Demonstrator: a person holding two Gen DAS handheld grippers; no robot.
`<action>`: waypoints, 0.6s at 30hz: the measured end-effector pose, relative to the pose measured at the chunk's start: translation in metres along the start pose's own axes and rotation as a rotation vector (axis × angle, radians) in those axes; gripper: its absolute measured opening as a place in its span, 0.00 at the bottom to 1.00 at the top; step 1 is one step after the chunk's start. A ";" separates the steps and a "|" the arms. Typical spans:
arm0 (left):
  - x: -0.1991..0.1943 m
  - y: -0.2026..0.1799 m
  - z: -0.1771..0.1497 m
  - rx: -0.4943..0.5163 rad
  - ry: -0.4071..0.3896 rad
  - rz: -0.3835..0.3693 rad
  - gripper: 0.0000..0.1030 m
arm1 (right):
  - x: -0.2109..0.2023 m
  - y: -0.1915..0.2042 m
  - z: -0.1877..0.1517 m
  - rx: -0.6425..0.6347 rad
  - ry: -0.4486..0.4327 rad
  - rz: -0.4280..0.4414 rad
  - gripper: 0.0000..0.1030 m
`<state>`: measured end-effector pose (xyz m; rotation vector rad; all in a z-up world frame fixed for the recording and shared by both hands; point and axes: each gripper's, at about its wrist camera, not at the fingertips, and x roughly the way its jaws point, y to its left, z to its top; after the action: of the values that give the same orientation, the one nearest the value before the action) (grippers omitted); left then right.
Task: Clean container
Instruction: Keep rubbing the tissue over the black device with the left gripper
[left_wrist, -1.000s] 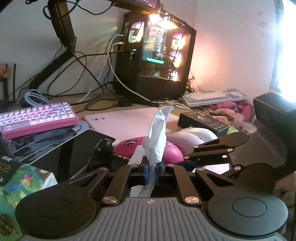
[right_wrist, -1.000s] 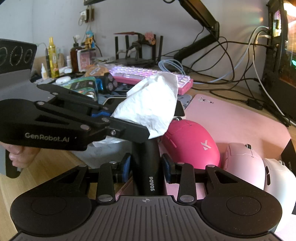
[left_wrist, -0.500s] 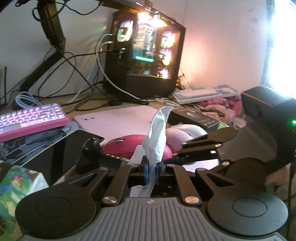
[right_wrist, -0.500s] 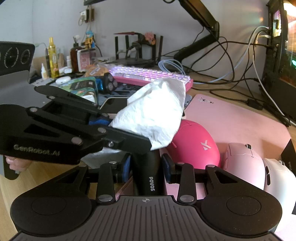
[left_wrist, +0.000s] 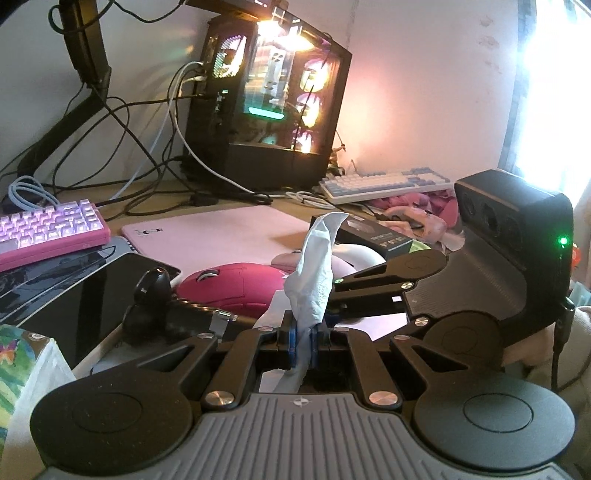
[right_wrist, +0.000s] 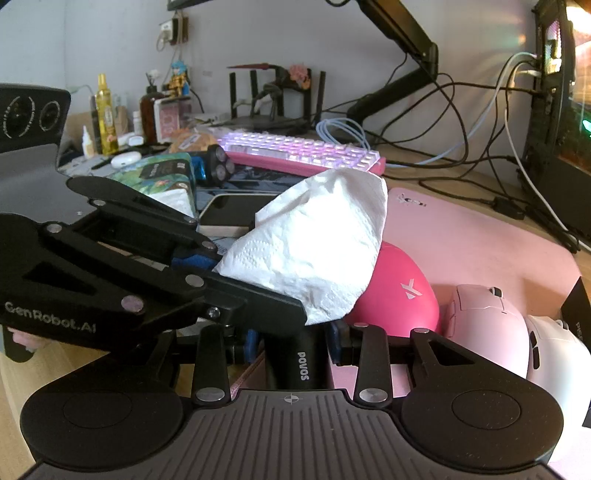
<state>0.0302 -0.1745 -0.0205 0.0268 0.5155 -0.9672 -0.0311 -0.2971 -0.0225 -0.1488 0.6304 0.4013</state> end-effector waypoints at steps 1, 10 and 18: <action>0.000 0.001 0.000 -0.003 -0.002 0.010 0.11 | 0.000 0.000 0.000 0.000 0.000 0.000 0.38; -0.002 0.010 0.004 -0.031 -0.018 0.114 0.11 | 0.000 0.000 0.000 0.000 0.000 0.000 0.38; -0.004 0.010 0.005 -0.029 -0.020 0.133 0.11 | 0.000 0.000 0.000 0.000 0.000 0.000 0.38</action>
<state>0.0378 -0.1669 -0.0161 0.0254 0.5030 -0.8290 -0.0313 -0.2969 -0.0227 -0.1487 0.6305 0.4014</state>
